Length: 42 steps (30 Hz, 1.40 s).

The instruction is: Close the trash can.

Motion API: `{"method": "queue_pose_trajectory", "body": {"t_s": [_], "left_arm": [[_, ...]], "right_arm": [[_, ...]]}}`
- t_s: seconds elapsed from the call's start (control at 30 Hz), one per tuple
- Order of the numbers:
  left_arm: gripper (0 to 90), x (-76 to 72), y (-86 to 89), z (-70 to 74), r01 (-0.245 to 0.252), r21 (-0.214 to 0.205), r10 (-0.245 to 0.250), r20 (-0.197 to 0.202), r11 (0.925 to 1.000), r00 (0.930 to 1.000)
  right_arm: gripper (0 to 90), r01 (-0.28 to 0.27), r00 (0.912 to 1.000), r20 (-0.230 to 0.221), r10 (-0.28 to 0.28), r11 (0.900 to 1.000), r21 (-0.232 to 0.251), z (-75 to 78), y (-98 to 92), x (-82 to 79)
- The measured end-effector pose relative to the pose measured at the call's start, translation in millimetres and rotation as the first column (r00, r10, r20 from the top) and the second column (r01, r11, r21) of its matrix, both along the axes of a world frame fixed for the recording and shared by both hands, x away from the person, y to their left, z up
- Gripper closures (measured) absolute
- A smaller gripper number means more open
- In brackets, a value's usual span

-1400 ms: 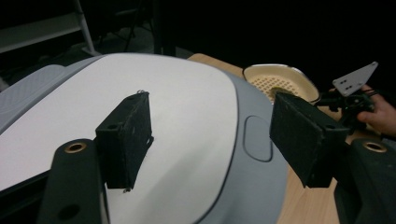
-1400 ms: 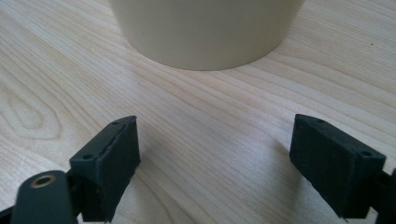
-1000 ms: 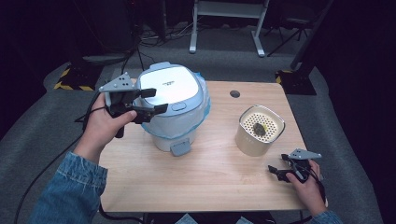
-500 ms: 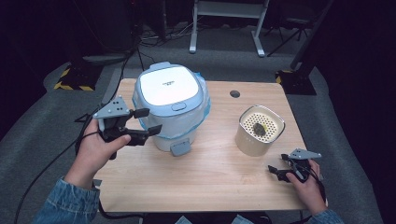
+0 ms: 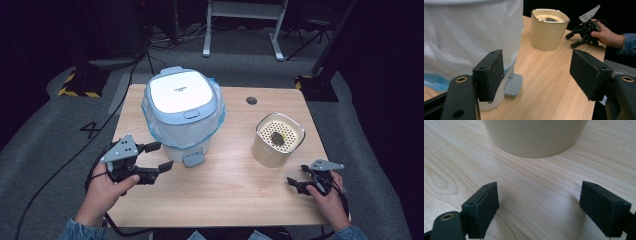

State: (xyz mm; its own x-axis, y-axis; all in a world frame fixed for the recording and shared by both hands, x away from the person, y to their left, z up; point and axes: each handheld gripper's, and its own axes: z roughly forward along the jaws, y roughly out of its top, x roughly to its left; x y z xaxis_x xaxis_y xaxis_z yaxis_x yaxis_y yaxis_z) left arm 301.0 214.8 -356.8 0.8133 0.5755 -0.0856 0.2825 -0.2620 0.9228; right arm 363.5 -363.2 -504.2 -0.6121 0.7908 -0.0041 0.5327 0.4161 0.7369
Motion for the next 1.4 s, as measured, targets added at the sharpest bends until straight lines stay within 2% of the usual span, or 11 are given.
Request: {"method": "queue_pose_trajectory", "body": {"t_s": [0.2, 0.3, 0.37, 0.47, 0.67, 0.87, 1.03, 1.07, 1.17, 1.23, 1.4], "left_arm": [[28.0, -10.8, -0.9, -31.0, -0.028, -0.012, 0.028, -0.012, 0.9995, 0.9995], [28.0, -12.3, 0.7, -47.6, -0.053, -0.028, 0.052, -0.04, 0.9982, 0.9978], [27.7, -11.3, 2.4, -58.2, -0.071, 0.018, 0.072, -0.061, 0.9973, 0.9955], [27.2, -9.6, 4.9, -74.2, -0.105, 0.023, 0.107, -0.101, 0.9942, 0.9892], [27.0, -5.5, 8.8, -100.4, -0.164, 0.08, 0.174, -0.151, 0.9833, 0.973], [27.1, -1.1, 13.4, -121.9, -0.214, 0.15, 0.241, -0.195, 0.9653, 0.9507], [27.2, 3.6, 14.1, -138.9, -0.232, 0.271, 0.292, -0.207, 0.9341, 0.9336], [26.9, 4.3, 13.8, -142.0, -0.229, 0.288, 0.294, -0.208, 0.9298, 0.933], [25.6, 5.7, 12.8, -147.4, -0.234, 0.347, 0.31, -0.183, 0.9083, 0.9327], [25.2, 6.4, 12.7, -147.5, -0.232, 0.355, 0.307, -0.174, 0.9059, 0.9354], [23.1, 7.2, 12.6, -147.6, -0.237, 0.361, 0.315, -0.176, 0.9021, 0.9325]], "right_arm": [[15.9, 0.0, 1.0, 0.0, 0.0, 1.0, 0.0, 0.0, 0.0, 0.0], [15.9, 0.0, 1.0, 0.0, 0.0, 1.0, 0.0, 0.0, 0.0, 0.0], [15.9, 0.0, 1.0, 0.0, 0.0, 1.0, 0.0, 0.0, 0.0, 0.0], [15.9, 0.0, 1.0, 0.0, 0.0, 1.0, 0.0, 0.0, 0.0, 0.0], [15.9, 0.0, 1.0, 0.0, 0.0, 1.0, 0.001, 0.0, 0.0, 0.0], [15.9, 0.0, 1.0, 0.0, 0.0, 1.0, 0.001, 0.0, 0.0, 0.0], [15.9, 0.0, 1.0, 0.0, 0.0, 1.0, 0.001, 0.0, 0.0, 0.0], [15.9, 0.0, 1.0, 0.0, 0.0, 1.0, 0.001, -0.1, 0.0, 0.0], [15.9, 0.0, 1.0, 0.0, 0.0, 1.0, 0.0, 0.0, 0.0, 0.0], [15.9, 0.0, 1.0, 0.0, 0.0, 1.0, 0.001, 0.0, 0.0, 0.0], [15.9, 0.0, 1.0, 0.0, 0.0, 1.0, 0.001, -0.1, 0.0, 0.0]]}}
